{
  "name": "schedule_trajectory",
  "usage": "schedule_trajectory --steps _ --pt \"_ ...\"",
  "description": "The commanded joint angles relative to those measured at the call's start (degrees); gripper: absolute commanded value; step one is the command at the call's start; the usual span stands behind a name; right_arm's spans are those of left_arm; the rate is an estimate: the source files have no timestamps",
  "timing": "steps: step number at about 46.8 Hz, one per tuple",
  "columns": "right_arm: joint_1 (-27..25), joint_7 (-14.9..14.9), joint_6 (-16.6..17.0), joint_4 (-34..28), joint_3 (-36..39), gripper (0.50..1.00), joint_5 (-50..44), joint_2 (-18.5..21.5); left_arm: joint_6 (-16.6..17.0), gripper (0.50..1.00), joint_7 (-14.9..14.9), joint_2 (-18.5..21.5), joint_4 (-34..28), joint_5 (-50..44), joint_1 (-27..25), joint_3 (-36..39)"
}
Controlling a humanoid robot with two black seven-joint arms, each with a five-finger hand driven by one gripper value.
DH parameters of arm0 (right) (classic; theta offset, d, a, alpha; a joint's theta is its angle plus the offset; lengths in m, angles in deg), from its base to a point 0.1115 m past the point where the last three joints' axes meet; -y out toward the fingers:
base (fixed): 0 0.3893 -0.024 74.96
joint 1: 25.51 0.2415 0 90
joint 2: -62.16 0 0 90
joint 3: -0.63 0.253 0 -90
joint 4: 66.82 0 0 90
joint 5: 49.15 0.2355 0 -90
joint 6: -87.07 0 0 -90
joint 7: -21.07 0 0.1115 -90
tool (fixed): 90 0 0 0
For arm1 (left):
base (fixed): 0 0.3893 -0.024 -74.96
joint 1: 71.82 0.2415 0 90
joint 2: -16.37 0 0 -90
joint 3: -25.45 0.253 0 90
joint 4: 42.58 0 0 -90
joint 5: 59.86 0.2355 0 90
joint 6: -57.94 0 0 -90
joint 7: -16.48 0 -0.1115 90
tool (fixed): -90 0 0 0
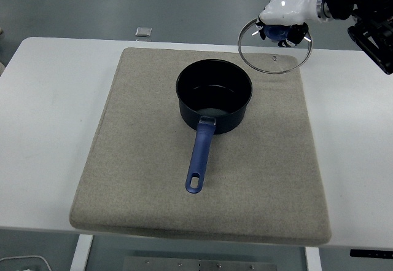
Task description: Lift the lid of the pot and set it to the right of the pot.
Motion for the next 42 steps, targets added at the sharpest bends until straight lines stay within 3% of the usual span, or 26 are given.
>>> schedule_trajectory --steps 1,18,42 --pt "-1.0 0.0 -0.4 0.0 0.0 0.5 0.0 -0.1 0.0 1.0 0.0 0.0 0.0 0.0 0.0 0.0" --pt "-4.3 0.0 -2.6 0.1 -3.3 0.5 0.0 -1.0 0.0 1.0 0.0 0.0 0.0 0.0 0.0 0.0" --pt "-6.4 0.0 -2.6 0.4 -3.0 0.5 0.4 -0.5 0.0 1.0 0.0 0.0 0.0 0.0 -0.1 0.0"
